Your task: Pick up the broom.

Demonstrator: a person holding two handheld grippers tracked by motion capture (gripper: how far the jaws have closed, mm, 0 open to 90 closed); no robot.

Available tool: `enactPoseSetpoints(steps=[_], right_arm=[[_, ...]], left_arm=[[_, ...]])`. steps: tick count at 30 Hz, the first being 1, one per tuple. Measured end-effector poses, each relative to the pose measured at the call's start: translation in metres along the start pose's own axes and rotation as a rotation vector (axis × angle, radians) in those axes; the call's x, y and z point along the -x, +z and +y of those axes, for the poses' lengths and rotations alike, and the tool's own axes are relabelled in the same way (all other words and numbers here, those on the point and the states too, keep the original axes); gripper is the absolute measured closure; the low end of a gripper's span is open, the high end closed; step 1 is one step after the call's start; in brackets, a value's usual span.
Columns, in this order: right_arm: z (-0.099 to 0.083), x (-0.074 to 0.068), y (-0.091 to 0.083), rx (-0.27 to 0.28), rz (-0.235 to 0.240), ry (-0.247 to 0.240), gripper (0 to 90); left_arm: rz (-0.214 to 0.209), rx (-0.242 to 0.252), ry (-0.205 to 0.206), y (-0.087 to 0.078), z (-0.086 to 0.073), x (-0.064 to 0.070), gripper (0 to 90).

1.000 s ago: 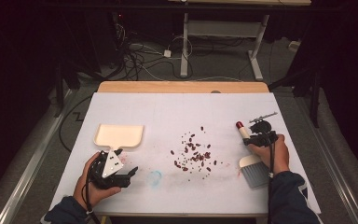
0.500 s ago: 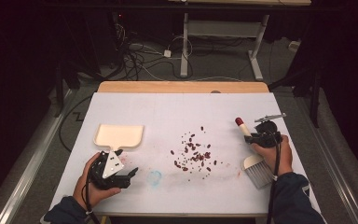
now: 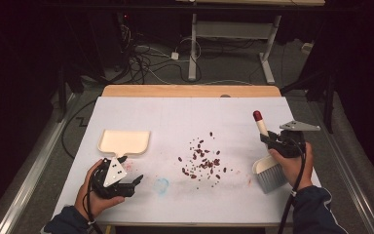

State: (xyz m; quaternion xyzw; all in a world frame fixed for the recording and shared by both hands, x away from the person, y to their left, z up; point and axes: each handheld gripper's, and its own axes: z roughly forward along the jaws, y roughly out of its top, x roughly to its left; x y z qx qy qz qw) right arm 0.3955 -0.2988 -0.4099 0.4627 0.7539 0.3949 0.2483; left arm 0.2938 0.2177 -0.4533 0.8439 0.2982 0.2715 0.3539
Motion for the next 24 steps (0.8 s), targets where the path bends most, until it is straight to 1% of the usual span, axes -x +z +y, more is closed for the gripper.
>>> enactPoseSetpoints(steps=[1,2,3,4,5,6,7,9,11,15,18,19,22,24], right_arm=[[0.0,0.0,0.0,0.0,0.0,0.0,70.1],[0.0,-0.001,-0.008,0.037,-0.006,0.009,70.1],[0.0,-0.003,-0.012,0.055,-0.002,0.009,70.2],[0.0,-0.003,-0.012,0.055,-0.002,0.009,70.2],[0.0,-0.005,-0.019,0.088,0.003,-0.003,70.2],[0.0,-0.007,-0.022,0.102,0.0,0.0,70.2],[0.0,-0.009,-0.025,0.114,0.004,-0.008,70.2],[0.0,-0.011,-0.03,0.142,0.016,-0.005,70.2],[0.0,-0.014,-0.034,0.164,0.032,-0.004,70.2],[0.001,-0.022,-0.036,0.202,0.039,-0.022,70.2],[0.003,-0.027,-0.038,0.225,0.048,-0.027,70.2],[0.004,-0.028,-0.04,0.234,0.052,-0.031,70.2],[0.007,-0.033,-0.046,0.27,0.057,-0.045,70.2],[0.009,-0.037,-0.049,0.291,0.058,-0.049,70.2]], left_arm=[[0.002,0.001,-0.002,0.0,0.0,0.0,19.3],[0.002,0.001,-0.002,0.0,0.0,0.0,19.3],[0.0,0.001,-0.003,0.0,0.001,0.001,19.3],[0.0,0.001,-0.003,0.0,0.001,0.001,19.4],[-0.001,0.002,-0.002,0.0,0.001,0.001,19.3],[-0.001,0.001,-0.002,0.001,0.001,0.001,19.3],[-0.002,0.003,-0.004,0.001,0.001,0.001,19.3],[-0.002,0.003,-0.005,0.001,0.001,0.001,19.3],[-0.002,0.002,-0.007,0.0,0.001,0.001,19.3],[-0.004,0.005,-0.006,0.0,0.002,0.001,19.3],[-0.008,0.007,-0.008,0.0,0.002,0.001,19.3],[-0.018,0.018,-0.022,0.0,0.003,0.001,19.3],[-0.029,0.03,-0.031,-0.001,0.005,0.002,19.3],[-0.059,0.051,-0.05,-0.001,0.009,0.004,19.4]])
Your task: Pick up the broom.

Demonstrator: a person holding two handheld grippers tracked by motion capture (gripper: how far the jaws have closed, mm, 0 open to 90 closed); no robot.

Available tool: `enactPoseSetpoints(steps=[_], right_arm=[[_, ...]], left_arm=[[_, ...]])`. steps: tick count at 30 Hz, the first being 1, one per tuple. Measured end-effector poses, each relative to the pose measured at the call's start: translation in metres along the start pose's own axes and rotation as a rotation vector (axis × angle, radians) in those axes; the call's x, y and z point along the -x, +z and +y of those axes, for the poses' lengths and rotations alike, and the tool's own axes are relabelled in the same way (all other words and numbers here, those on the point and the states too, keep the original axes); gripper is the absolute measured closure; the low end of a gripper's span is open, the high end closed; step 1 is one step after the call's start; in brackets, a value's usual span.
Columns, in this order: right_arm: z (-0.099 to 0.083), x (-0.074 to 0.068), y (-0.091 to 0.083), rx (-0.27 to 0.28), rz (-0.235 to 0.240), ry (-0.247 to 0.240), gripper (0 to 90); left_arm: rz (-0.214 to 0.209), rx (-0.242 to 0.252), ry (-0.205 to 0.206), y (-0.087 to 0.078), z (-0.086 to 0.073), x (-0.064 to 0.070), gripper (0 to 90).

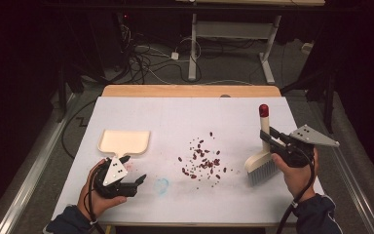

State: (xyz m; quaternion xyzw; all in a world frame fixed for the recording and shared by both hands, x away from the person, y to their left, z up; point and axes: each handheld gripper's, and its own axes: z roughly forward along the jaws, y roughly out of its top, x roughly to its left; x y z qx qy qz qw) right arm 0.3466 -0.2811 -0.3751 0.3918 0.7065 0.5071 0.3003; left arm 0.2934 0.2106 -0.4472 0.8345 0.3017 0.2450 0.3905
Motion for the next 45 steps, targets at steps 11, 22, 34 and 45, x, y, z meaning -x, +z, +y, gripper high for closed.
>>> enactPoseSetpoints(steps=[11,22,34,45], right_arm=[[0.014,-0.03,-0.001,0.061,0.053,-0.015,70.2],[0.028,-0.079,0.015,0.096,0.074,-0.07,70.2],[0.036,-0.118,0.024,0.141,0.133,-0.084,70.0],[0.043,-0.121,0.011,0.132,0.242,-0.132,63.0]], left_arm=[[-0.217,0.127,0.047,0.016,0.059,0.043,20.9],[-0.406,0.214,0.032,0.059,0.122,0.096,22.8],[-0.413,0.223,-0.099,0.084,0.13,0.088,46.5],[-0.405,0.178,0.003,0.066,0.129,0.069,65.7]])
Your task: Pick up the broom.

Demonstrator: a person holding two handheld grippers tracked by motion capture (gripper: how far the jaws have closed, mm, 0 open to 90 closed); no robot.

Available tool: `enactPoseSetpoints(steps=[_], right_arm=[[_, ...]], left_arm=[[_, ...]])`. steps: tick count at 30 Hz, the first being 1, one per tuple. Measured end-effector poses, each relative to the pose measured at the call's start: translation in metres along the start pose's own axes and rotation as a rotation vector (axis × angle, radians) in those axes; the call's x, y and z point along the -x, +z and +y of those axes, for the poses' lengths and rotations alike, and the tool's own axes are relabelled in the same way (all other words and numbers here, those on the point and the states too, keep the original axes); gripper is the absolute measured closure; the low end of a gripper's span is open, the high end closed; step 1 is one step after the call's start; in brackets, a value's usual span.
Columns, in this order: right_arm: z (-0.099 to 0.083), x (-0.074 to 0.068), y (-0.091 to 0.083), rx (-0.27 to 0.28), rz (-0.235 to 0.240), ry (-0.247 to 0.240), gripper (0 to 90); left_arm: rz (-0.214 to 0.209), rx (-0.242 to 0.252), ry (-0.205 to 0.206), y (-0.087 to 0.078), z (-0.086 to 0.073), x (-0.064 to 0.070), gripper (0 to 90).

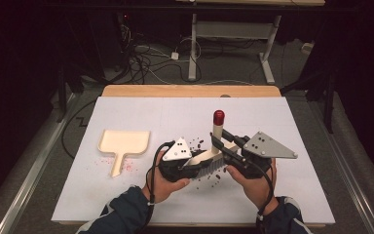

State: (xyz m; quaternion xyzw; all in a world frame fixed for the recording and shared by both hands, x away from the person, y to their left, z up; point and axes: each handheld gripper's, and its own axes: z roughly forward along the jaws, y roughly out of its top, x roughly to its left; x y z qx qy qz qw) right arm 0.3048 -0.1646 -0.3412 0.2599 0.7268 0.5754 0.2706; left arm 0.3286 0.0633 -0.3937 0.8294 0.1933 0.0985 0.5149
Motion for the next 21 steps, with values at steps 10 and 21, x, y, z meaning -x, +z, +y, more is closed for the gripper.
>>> enactPoseSetpoints(steps=[10,21], right_arm=[[-0.008,0.017,-0.007,-0.143,0.272,-0.145,49.7],[-0.042,-0.002,0.024,-0.391,0.54,-0.263,45.5]], left_arm=[[-0.024,-0.126,0.194,-0.034,-0.007,0.003,65.7],[-0.177,-0.166,0.232,-0.05,-0.023,0.014,65.7]])
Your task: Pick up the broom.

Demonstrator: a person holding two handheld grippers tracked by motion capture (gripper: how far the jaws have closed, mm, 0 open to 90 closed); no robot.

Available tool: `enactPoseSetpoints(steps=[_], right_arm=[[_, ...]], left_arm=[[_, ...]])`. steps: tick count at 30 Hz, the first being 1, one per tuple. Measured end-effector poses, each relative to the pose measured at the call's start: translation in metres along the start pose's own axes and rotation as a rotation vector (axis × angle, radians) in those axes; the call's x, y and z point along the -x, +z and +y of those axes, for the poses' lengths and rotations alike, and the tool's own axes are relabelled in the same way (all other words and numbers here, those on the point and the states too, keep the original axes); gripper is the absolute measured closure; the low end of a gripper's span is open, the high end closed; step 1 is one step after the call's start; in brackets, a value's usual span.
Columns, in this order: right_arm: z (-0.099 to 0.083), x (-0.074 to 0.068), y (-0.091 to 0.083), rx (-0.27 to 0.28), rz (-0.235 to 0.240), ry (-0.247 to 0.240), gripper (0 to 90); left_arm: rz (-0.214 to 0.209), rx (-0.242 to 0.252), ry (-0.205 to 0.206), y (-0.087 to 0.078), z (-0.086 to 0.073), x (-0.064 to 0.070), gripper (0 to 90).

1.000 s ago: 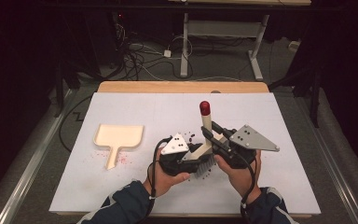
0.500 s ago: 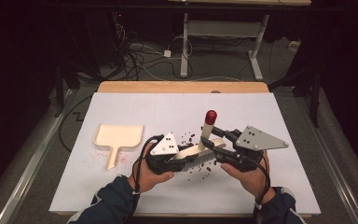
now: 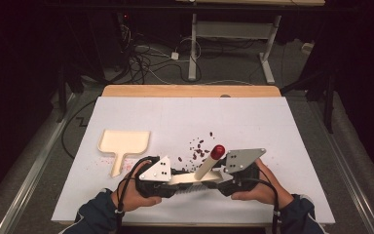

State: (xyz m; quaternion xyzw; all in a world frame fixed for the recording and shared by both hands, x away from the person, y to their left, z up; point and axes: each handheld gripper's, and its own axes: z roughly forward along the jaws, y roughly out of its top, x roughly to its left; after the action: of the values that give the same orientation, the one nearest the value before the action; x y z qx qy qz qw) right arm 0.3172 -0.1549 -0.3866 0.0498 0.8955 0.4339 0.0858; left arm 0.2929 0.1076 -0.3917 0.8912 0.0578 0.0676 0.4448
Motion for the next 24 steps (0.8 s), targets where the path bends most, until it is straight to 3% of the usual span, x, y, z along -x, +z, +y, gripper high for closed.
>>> enactPoseSetpoints(steps=[4,7,9,11,12,15,20,21,22,23,24], right_arm=[[-0.004,-0.005,0.018,-0.025,0.1,-0.005,55.6],[-0.007,-0.004,0.022,-0.022,0.133,0.013,59.7],[-0.009,-0.003,0.024,-0.006,0.128,-0.024,61.3],[-0.01,-0.004,0.023,-0.013,0.141,-0.007,64.7],[-0.01,-0.005,0.023,-0.016,0.132,-0.016,65.8],[-0.009,-0.004,0.022,-0.018,0.107,-0.018,66.2],[-0.011,0.002,0.017,-0.012,0.043,-0.002,66.9],[-0.012,0.003,0.014,-0.014,0.023,0.023,66.9],[-0.012,0.006,0.012,-0.002,0.008,0.014,66.9],[-0.013,0.007,0.008,0.001,-0.008,0.037,66.9],[-0.013,0.007,0.008,0.001,-0.008,0.037,66.9]], left_arm=[[-0.025,0.004,0.002,0.003,0.0,0.002,65.6],[-0.047,0.014,-0.012,0.005,-0.002,-0.001,65.5],[-0.049,0.019,-0.015,0.005,-0.003,-0.002,64.9],[-0.049,0.025,-0.014,0.006,-0.004,-0.003,61.7],[-0.027,0.033,-0.034,0.006,-0.004,-0.005,58.9],[-0.01,0.041,-0.039,0.004,-0.004,-0.005,55.7],[0.1,0.069,-0.07,-0.008,-0.005,-0.008,42.4],[0.191,0.085,-0.089,-0.015,-0.009,-0.011,38.3],[0.248,0.078,-0.078,-0.018,-0.013,-0.012,32.3],[0.306,0.062,-0.065,-0.022,-0.017,-0.013,31.9],[0.306,0.062,-0.065,-0.022,-0.017,-0.013,31.3]])
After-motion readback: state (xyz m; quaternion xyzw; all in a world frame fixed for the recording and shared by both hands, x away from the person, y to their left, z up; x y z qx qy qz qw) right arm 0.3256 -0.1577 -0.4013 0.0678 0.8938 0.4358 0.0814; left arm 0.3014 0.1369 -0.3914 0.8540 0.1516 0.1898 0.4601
